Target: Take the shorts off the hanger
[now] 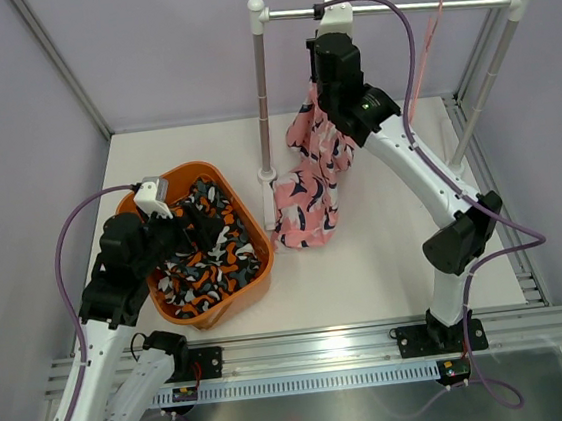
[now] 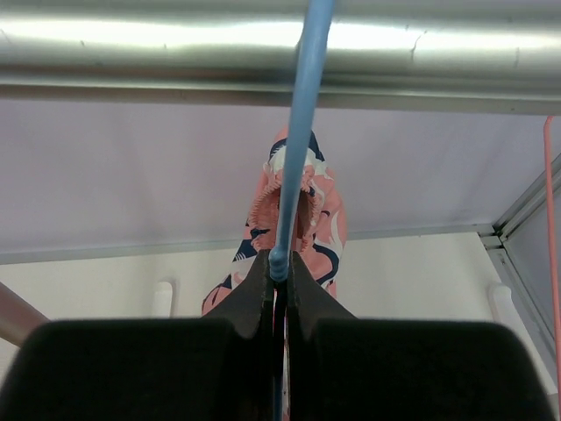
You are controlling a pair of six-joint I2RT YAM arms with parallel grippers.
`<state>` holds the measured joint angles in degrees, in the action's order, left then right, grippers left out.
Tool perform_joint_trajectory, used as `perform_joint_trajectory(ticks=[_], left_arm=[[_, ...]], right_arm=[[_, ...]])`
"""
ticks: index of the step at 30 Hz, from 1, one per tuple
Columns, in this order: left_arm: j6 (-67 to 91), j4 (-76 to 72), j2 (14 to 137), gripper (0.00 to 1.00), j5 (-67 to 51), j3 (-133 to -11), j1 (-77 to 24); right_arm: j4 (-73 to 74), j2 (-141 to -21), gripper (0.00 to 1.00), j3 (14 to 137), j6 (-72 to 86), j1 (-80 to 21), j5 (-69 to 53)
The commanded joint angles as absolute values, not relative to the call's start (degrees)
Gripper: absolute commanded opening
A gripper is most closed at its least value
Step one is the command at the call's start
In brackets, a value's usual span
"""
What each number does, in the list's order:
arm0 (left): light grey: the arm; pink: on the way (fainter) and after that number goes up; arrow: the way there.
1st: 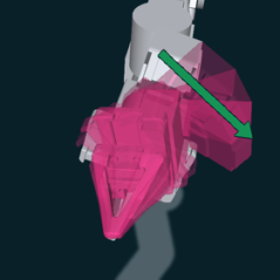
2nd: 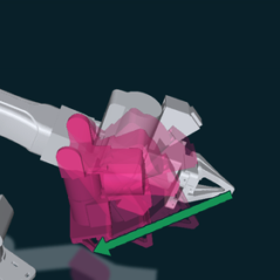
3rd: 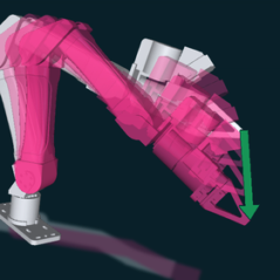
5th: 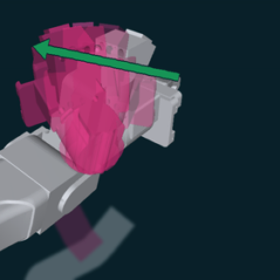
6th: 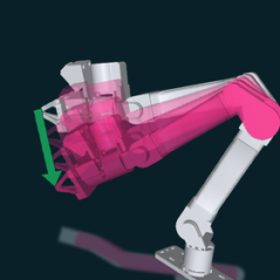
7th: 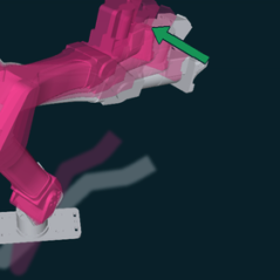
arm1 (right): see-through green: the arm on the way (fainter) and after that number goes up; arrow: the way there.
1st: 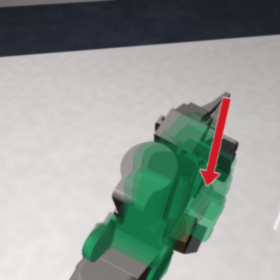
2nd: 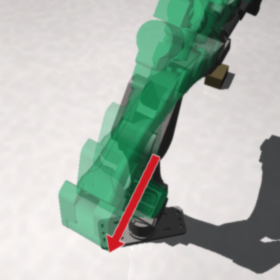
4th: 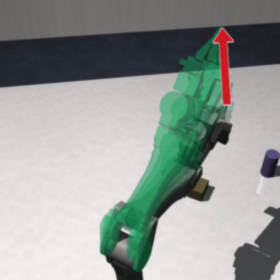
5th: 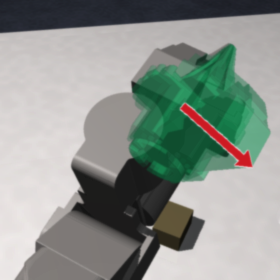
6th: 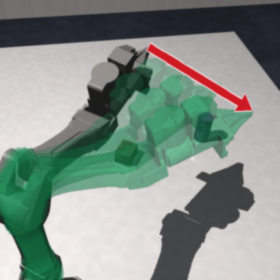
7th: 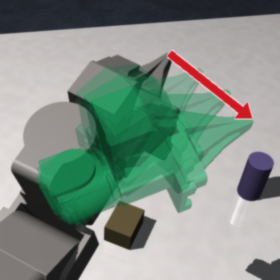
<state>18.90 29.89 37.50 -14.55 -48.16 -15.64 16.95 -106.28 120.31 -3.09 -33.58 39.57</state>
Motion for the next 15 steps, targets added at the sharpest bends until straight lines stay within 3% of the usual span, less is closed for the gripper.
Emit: perform_joint_trajectory(ticks=[1, 15], left_arm=[[17.93, 27.33, 37.62, 0.99, -14.33, -48.08, -15.82], [17.75, 27.07, 37.97, 0.99, -14.33, -48.43, -15.82]], right_arm=[[14.32, -104.77, 0.00, 124.27, -4.40, -33.31, 40.43], [19.51, -96.25, 0.00, 124.90, -0.88, -33.31, 33.40]])
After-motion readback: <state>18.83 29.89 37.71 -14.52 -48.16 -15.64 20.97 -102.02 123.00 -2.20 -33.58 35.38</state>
